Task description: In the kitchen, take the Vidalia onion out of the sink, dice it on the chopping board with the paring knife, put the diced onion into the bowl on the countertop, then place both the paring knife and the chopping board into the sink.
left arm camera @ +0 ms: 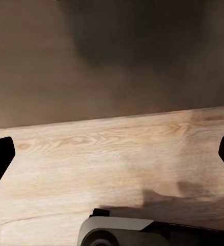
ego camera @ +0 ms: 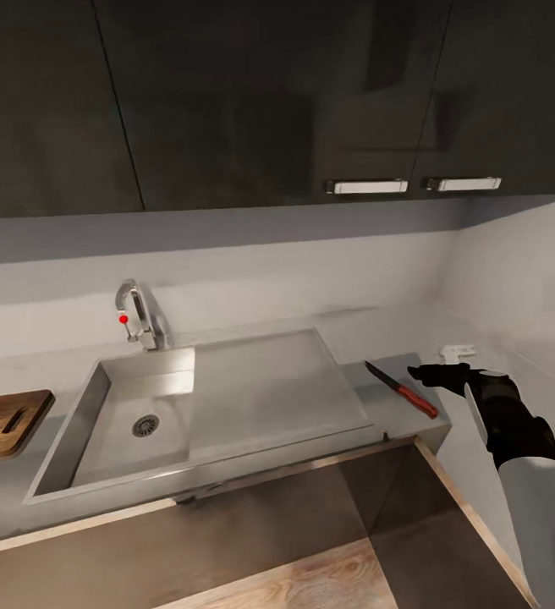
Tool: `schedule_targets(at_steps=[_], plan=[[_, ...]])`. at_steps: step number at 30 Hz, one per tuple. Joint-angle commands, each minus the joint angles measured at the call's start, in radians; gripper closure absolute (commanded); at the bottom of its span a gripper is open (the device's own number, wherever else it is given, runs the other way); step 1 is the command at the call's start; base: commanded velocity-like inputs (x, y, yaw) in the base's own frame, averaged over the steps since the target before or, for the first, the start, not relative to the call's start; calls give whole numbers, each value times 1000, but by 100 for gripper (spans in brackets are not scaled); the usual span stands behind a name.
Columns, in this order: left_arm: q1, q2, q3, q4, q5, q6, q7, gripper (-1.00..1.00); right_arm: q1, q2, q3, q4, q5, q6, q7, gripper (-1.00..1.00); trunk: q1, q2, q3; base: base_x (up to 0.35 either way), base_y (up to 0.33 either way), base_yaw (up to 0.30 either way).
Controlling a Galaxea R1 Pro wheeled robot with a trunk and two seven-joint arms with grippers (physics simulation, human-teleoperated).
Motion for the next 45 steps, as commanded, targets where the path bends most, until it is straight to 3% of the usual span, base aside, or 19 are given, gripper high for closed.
schedule_targets(at_steps=[1, 10, 27, 45], plan=[[0, -1, 1, -1, -1, -2, 2, -100, -1, 0, -3, -1, 11, 4, 9, -100, 1, -2, -2, 20, 15, 0], [0, 0, 1, 0, -1, -2, 2, -100, -1, 1, -3, 2, 13, 3, 9, -100, 1, -2, -2, 5, 3, 0], [0, 0, 1, -1, -1, -2, 1, -100, -1, -5, -4, 95, 16, -1, 8, -100, 1, -2, -3, 0, 0, 0], [0, 0, 1, -2, -1, -2, 1, -100, -1, -3, -3, 100, 14, -1, 9, -100, 1, -2, -26, 0, 0, 0]])
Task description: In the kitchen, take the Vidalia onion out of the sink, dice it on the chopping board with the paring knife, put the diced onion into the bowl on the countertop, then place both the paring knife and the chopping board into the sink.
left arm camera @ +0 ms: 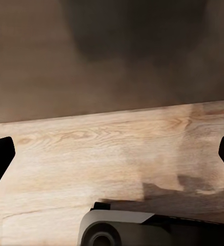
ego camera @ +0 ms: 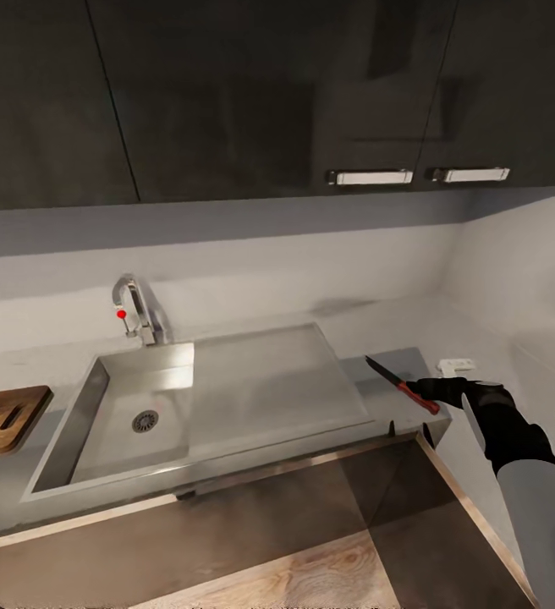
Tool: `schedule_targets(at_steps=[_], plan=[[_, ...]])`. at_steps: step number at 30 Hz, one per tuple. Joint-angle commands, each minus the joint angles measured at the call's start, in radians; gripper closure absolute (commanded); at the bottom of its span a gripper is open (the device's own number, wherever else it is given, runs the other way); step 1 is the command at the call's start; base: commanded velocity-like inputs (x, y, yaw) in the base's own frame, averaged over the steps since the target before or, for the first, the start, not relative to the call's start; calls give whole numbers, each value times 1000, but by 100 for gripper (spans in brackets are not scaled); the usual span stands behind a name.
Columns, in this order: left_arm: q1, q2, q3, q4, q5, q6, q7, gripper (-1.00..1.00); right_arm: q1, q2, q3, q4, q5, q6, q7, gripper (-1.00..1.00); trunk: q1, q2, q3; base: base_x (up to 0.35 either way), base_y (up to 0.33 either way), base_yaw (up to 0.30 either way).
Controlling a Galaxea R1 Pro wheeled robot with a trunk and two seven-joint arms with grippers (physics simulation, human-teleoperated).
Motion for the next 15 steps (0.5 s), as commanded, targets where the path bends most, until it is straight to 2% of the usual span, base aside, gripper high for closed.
schedule_targets(at_steps=[1, 6, 10, 15], plan=[[0, -1, 1, -1, -1, -2, 2, -100, -1, 1, -3, 0, 11, 4, 9, -100, 1, -2, -4, 0, 0, 0], [0, -1, 1, -1, -1, -2, 2, -100, -1, 1, -3, 6, 10, 2, 9, -100, 1, -2, -12, 0, 0, 0], [0, -1, 1, -1, -1, -2, 2, -100, -1, 2, -3, 19, 10, -35, 9, -100, 1, -2, -18, 1, -10, 0], [0, 0, 1, 0, -1, -1, 2, -100, -1, 2, -3, 27, 10, -44, 9, -100, 1, -2, -26, 84, -81, 0]])
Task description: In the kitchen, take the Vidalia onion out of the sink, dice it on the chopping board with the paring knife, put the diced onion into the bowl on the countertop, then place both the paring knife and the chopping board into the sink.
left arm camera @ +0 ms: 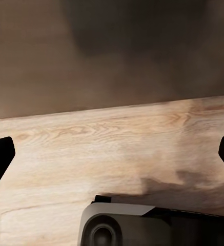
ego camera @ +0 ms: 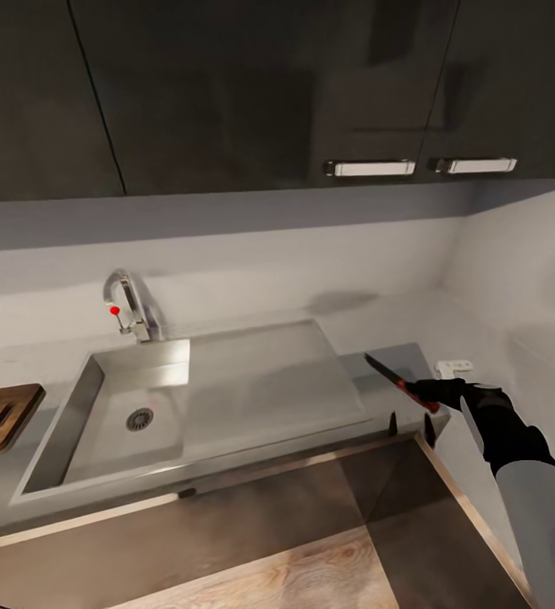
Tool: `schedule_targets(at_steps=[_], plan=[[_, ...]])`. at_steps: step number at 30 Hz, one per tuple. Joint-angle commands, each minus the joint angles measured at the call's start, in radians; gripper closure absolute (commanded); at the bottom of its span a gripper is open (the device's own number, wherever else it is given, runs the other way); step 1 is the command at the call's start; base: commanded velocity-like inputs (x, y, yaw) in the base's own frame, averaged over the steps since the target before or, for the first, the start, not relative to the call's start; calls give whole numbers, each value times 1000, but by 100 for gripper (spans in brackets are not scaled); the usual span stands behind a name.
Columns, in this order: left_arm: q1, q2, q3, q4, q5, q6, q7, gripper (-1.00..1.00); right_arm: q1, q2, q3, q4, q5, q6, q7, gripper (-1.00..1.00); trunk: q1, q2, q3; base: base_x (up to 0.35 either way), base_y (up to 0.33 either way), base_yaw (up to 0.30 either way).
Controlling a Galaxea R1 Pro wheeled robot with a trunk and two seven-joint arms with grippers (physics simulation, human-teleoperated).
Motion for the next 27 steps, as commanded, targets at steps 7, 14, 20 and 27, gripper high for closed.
schedule_targets(at_steps=[7, 14, 20, 27], plan=[[0, -1, 1, -2, -1, -2, 2, -100, -1, 0, -4, 1, 9, 2, 10, -100, 1, -2, -13, 133, -72, 0], [0, -1, 1, -4, -1, -2, 2, -100, -1, 1, -4, 1, 9, 2, 10, -100, 1, -2, -24, 23, -5, 0], [0, -1, 1, -5, -1, -2, 2, -100, -1, 2, -4, 3, 9, 2, 10, -100, 1, -2, -33, 1, 0, 0], [0, 0, 1, -5, -1, -2, 2, -100, -1, 2, -3, 10, 9, 2, 10, -100, 1, -2, -43, 0, 0, 0]])
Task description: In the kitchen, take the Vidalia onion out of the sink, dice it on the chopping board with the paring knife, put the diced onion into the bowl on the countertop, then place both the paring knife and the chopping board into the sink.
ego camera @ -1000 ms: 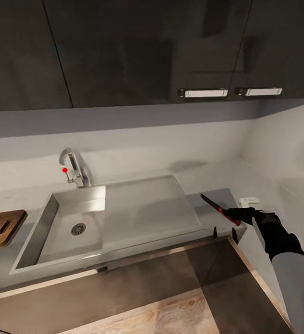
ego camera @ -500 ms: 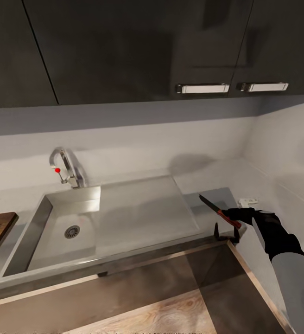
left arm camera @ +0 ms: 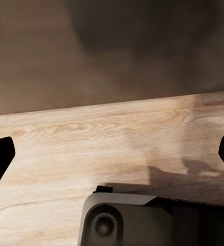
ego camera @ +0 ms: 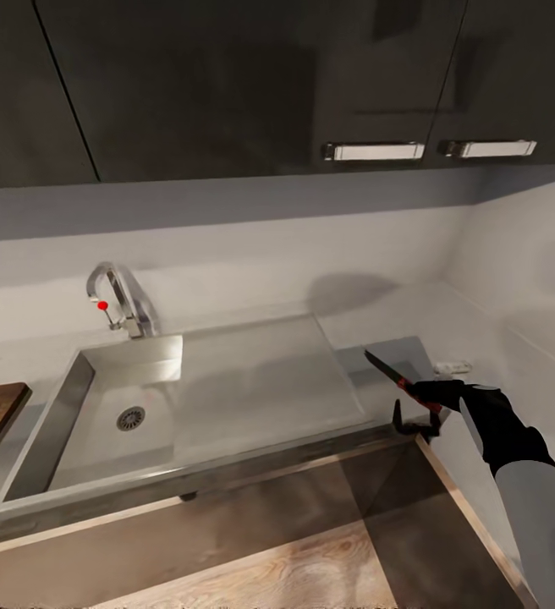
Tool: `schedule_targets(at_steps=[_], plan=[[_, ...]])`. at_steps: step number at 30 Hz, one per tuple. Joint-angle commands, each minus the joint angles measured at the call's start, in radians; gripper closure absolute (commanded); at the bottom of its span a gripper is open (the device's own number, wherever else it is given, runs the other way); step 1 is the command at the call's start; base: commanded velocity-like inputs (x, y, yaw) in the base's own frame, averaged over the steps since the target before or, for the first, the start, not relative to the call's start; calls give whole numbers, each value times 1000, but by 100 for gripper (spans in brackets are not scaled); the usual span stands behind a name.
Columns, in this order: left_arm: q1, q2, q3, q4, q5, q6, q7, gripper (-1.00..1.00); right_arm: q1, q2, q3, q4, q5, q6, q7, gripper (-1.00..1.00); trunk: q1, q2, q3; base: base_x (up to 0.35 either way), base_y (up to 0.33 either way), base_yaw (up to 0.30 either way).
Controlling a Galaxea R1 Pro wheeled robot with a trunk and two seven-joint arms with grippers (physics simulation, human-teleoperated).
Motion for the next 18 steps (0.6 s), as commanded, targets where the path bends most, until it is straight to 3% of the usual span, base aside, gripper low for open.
schedule_targets(at_steps=[1, 18], plan=[[0, -1, 1, -1, -1, -2, 2, -100, -1, 1, -4, -1, 11, 4, 9, -100, 1, -2, -3, 0, 0, 0], [0, -1, 1, 3, -1, -1, 2, -100, -1, 1, -4, -1, 11, 4, 9, -100, 1, -2, -29, 0, 0, 0]])
